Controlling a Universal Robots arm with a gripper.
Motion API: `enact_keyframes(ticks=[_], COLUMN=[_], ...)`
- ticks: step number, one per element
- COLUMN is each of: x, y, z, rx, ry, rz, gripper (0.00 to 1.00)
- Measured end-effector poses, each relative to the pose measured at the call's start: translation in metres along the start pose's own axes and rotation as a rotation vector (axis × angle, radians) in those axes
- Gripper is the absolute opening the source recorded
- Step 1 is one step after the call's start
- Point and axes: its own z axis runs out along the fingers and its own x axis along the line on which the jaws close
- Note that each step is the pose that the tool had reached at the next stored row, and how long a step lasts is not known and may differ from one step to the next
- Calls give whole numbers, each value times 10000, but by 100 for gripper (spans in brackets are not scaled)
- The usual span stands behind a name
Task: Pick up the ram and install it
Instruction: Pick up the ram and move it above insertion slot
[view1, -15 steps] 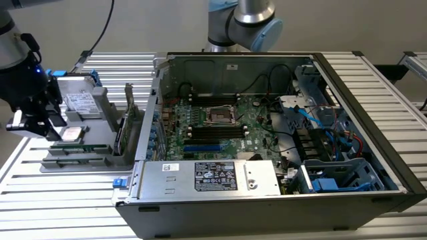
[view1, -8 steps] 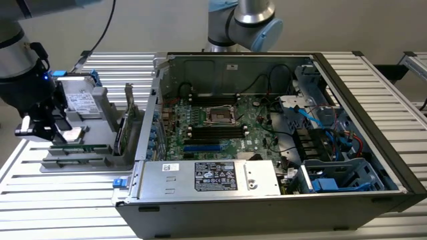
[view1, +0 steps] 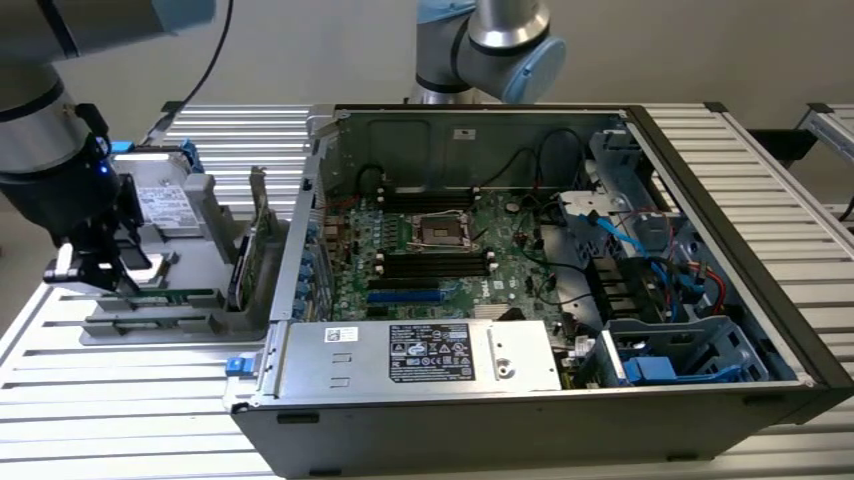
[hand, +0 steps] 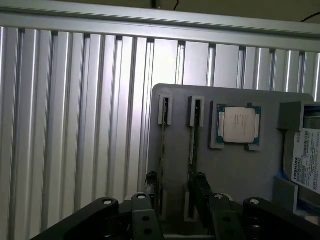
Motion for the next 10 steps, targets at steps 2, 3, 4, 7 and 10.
enact_keyframes(ticks=[2,3,4,7,10], x=[2,2,3,6,9], y=[-6,-9,-13,-25,-35], z=[37,55,72,127,180], rx=[0,0,-1,0,0], ry=[0,0,0,0,0], rz=[0,0,0,0,0], gripper=[43,43,43,43,43])
